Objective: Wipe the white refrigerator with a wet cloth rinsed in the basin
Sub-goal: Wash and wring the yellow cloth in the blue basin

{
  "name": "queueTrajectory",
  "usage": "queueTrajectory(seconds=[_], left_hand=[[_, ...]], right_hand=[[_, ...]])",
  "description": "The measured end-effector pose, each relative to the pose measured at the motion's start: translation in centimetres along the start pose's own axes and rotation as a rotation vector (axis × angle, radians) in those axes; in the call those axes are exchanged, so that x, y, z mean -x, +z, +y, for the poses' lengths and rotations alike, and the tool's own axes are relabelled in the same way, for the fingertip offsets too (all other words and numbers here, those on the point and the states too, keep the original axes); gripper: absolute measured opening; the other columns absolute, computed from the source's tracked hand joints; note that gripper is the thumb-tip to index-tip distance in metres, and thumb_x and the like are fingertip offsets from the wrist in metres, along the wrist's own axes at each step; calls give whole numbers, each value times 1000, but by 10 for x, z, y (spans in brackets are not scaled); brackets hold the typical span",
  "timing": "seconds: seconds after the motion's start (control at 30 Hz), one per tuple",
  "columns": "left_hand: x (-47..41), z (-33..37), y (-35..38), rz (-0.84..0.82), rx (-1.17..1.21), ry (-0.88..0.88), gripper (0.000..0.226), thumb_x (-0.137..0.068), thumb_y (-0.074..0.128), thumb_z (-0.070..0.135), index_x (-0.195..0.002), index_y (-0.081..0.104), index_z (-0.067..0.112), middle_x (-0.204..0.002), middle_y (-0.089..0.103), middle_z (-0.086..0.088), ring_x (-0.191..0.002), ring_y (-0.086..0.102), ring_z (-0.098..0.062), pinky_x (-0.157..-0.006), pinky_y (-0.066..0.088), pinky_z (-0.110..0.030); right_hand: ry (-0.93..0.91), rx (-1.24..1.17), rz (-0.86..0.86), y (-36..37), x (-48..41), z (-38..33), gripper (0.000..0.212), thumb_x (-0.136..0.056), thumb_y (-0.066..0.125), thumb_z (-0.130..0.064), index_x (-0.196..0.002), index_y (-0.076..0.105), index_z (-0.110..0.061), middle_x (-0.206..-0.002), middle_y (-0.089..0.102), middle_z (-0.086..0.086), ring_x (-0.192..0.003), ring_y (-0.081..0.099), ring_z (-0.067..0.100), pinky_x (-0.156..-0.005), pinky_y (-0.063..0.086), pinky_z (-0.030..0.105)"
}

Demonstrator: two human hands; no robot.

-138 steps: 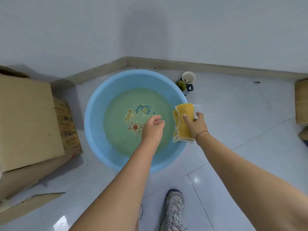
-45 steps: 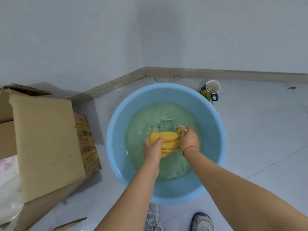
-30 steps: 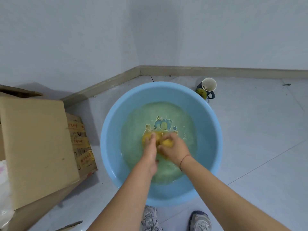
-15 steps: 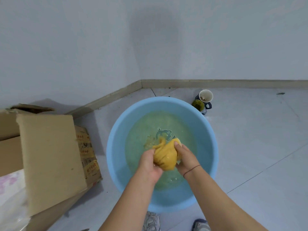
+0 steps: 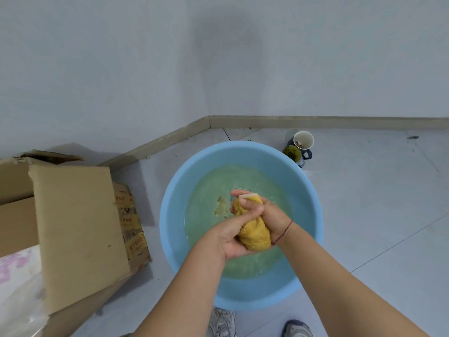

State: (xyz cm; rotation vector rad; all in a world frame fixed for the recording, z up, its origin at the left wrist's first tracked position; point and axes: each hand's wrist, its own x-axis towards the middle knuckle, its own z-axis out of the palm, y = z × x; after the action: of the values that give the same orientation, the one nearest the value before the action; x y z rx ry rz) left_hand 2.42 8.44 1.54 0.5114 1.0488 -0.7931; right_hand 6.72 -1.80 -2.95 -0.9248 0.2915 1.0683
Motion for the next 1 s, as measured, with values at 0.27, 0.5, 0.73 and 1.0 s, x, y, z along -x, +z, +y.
queueTrajectory(seconds=[0.27,0.5,0.73,1.0], left_hand=[[3,13,-8,-68,-508,34,9,-84,66,1,-89,65,8,-80,66,-10,-64,65,-14,-60,55,-24],[-11,4,-3,295,-901,161,15,-72,58,-4,-66,56,10,-50,49,-5,-41,47,-14,-48,39,-18],[-25,-3,4,584,-1184,346,4,-81,57,14,-80,60,14,-81,65,-6,-72,60,-26,-61,46,-27],[-25,-13,1,737,-1454,520,19,-86,46,18,-89,64,15,-91,70,-6,-78,63,-28,-60,41,-27]], right_hand=[[8,427,55,16,-4,-21,10,-83,68,-16,-92,68,-13,-79,62,1,-66,57,8,-63,50,21],[15,577,355,25,-21,-5,36,-89,65,-31,-57,55,-18,-55,47,-2,-54,43,13,-58,40,23],[68,531,554,25,-34,-7,45,-90,59,-32,-48,49,-18,-48,43,-1,-49,39,16,-60,35,27],[128,404,681,30,-32,-10,44,-86,51,-10,-43,44,-12,-34,41,-3,-47,37,19,-56,34,28]])
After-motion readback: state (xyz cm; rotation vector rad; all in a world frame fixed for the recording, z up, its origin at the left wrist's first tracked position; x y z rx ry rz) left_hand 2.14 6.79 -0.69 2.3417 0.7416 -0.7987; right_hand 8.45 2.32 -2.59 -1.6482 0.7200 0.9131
